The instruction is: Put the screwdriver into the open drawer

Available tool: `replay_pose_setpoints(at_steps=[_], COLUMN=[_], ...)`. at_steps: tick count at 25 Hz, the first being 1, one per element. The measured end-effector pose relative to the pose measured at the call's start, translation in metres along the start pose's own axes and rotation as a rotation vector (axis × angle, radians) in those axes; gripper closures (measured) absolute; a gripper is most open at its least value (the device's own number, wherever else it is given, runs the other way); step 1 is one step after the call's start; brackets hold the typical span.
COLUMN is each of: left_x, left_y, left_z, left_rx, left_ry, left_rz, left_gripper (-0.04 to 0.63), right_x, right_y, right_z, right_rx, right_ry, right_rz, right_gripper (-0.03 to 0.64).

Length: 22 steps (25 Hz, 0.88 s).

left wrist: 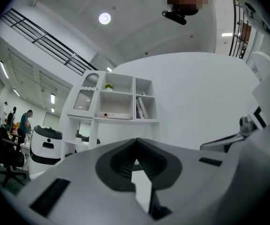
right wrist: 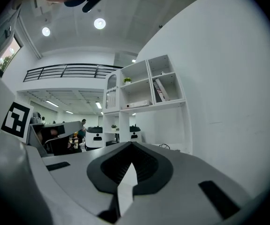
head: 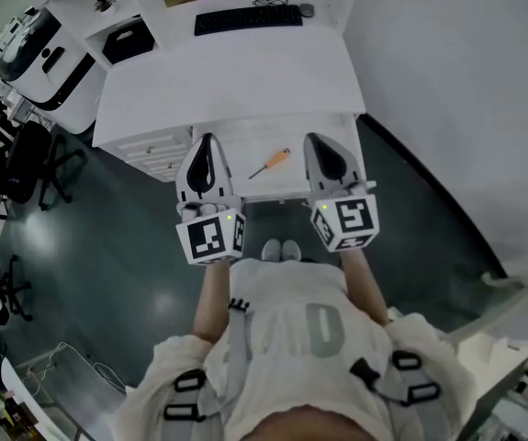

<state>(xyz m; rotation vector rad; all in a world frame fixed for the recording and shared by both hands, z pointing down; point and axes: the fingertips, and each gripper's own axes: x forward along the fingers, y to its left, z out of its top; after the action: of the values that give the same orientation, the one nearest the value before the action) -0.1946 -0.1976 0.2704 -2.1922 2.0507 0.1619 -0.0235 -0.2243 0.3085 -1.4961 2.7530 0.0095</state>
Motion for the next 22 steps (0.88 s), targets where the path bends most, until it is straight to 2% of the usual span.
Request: replay_pose_setpoints(at_steps=[7,11,14,18,22], left_x=[0.001,0.001,0.004,0.009,0.01], left_y=[0.006,0.004,0.003,0.002,0.006], left_z=[-0.019,-0.014,-0.012,-0.009,-0.014], left_rx=[0.026,0.015,0.037,0.004,0.022], left_ry=[0.042,0.035,0.031,0.026,0.039], left_rz=[0.027,0.023,0.015,0.019,0.015], left_gripper=[0.591,0.591,0.59,0.59,0.591], right_x=[0.003,0.004,0.005,0.009,0.012], right_y=[0.001,0.001,0.002,0.001,0.001], right_z=[-0.003,-0.001,0.0,0.001,0.001], right_rx=[0.001,0.007,0.012,0.014,0.016], right_ry=[-0.002,-0.012,-0.015,-0.019,-0.021], right_rz=[-0.011,-0.013,-0.009,-0.005,-0.01], right_gripper=[0.621,0.621,0.621,0.621,0.621])
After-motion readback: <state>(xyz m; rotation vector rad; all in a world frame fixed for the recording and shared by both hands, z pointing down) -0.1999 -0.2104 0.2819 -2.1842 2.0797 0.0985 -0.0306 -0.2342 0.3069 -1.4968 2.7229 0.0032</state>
